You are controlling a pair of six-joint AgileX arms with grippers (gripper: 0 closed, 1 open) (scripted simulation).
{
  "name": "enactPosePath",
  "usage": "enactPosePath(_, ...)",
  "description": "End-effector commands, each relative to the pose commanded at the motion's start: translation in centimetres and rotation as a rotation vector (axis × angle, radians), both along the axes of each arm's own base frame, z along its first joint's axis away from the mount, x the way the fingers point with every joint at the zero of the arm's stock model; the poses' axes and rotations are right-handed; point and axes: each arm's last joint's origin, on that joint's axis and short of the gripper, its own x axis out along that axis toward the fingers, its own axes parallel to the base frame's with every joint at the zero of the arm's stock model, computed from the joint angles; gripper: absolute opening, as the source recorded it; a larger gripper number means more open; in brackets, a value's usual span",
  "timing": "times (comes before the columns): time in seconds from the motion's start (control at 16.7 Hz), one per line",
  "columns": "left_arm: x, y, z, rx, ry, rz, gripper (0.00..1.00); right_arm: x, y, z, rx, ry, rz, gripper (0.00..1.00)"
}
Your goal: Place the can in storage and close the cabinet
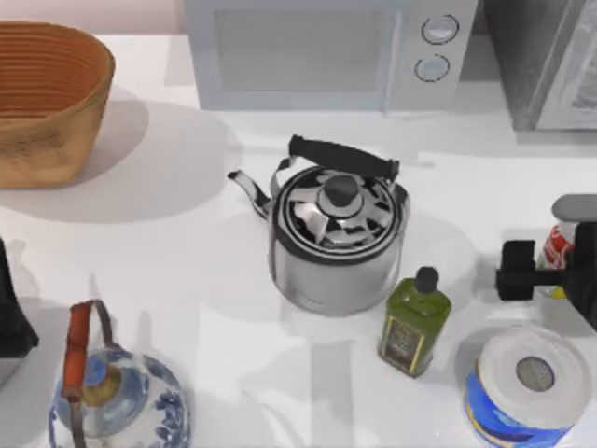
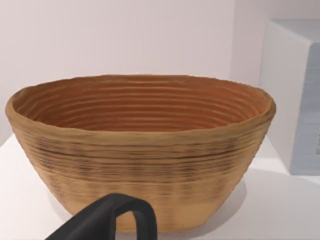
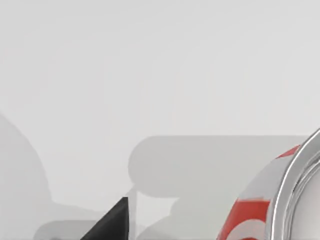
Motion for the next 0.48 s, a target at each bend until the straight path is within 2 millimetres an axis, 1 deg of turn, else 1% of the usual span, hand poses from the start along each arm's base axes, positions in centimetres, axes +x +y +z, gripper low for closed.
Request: enactPosePath(0.48,0.00,0.00,0.00,0.000,0.000,0.000,1.00,0.00,0.00,0.00,0.000,0.000,0.000,0.17)
